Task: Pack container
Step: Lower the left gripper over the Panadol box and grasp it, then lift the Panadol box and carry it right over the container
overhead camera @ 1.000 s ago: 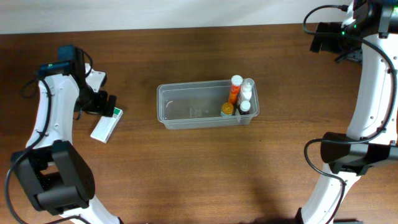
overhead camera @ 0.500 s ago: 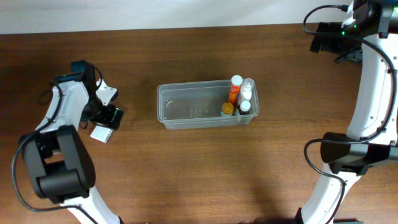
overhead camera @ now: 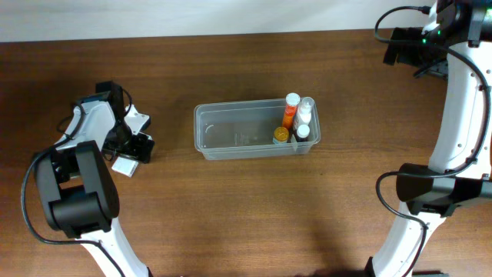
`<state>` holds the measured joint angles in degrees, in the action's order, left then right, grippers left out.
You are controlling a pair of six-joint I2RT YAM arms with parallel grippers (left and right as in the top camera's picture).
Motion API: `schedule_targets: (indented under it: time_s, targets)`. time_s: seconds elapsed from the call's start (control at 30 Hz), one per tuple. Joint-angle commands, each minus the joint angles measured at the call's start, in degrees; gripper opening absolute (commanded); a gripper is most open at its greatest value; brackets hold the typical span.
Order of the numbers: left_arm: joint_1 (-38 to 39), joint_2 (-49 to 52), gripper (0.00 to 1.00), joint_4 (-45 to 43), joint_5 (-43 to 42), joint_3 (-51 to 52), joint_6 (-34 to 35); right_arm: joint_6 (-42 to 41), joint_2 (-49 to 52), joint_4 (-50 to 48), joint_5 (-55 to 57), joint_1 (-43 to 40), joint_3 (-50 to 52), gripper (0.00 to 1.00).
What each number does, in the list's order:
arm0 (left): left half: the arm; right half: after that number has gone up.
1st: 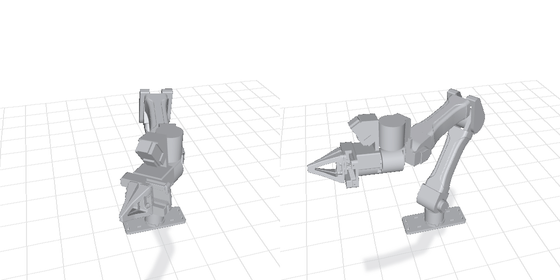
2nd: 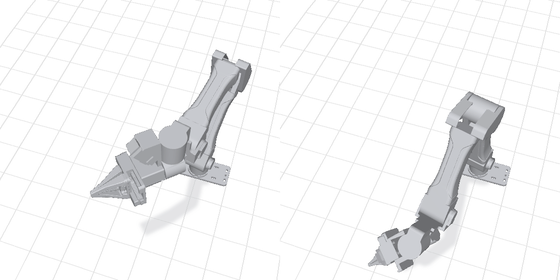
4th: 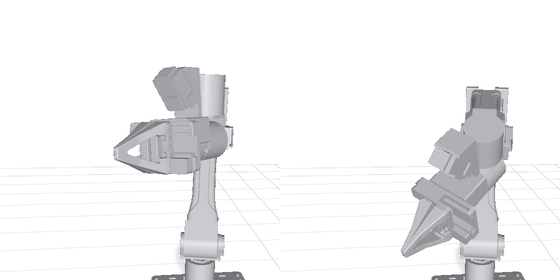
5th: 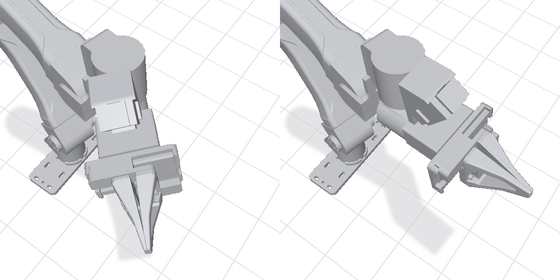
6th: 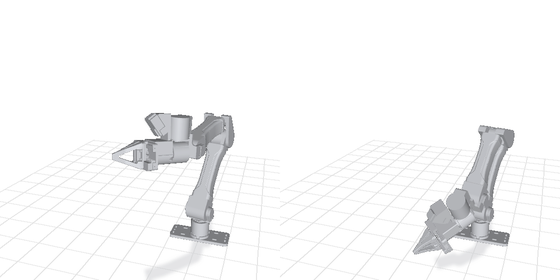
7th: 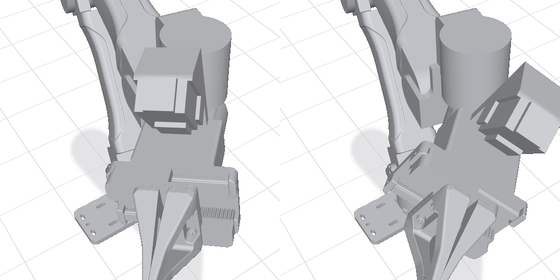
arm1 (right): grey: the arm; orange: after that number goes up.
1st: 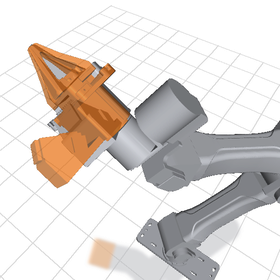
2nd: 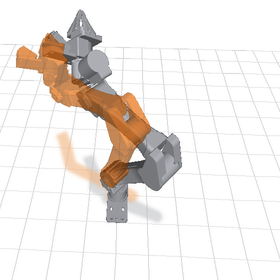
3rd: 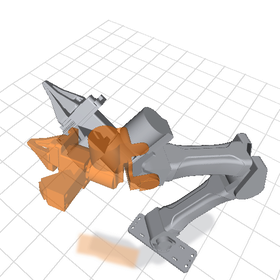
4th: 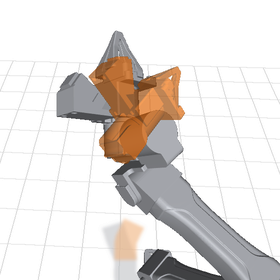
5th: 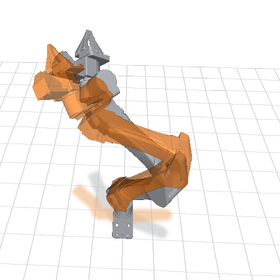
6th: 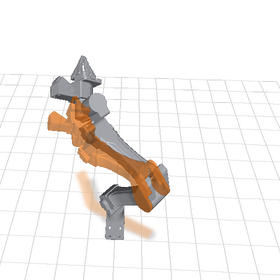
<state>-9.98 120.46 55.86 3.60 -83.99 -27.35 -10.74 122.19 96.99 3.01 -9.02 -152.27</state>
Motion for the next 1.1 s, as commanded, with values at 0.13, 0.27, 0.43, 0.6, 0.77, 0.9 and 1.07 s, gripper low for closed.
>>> schedule_targets:
  time_s: [0.13, 0.27, 0.43, 0.6, 0.77, 0.9, 1.07]
  targets:
    - [0.07, 2.23, 0.48, -1.46, 0.26, 0.46, -0.59, -0.50, -0.31, 0.33, 0.31, -0.04, -1.11, 0.98]
    - [0.07, 2.23, 0.39, -2.10, -0.28, 0.44, -0.55, -0.50, -0.31, 0.33, 0.28, -0.04, -1.11, 0.98]
    - [0.20, 2.23, 0.40, -2.80, -1.92, 0.42, -0.37, -0.50, -0.31, 0.31, 0.31, -0.04, -1.11, 0.98]
    - [1.09, 2.21, 0.40, -2.64, -1.88, -0.48, 0.02, -0.50, -0.31, 0.31, 0.28, -0.04, -1.11, 0.98]
    - [3.72, 2.21, 0.40, -0.76, -1.90, -6.25, 1.14, -0.50, -0.31, 0.31, 0.31, -0.04, -1.11, 0.98]
    - [6.82, 2.21, 0.40, 2.84, -1.88, -14.49, 1.09, -0.50, -0.31, 0.31, 0.31, -0.04, -1.11, 0.98]
    - [11.19, 2.21, 0.40, 7.32, -1.84, -26.29, 1.07, -0.50, -0.31, 0.33, 0.28, -0.04, -1.11, 0.98]
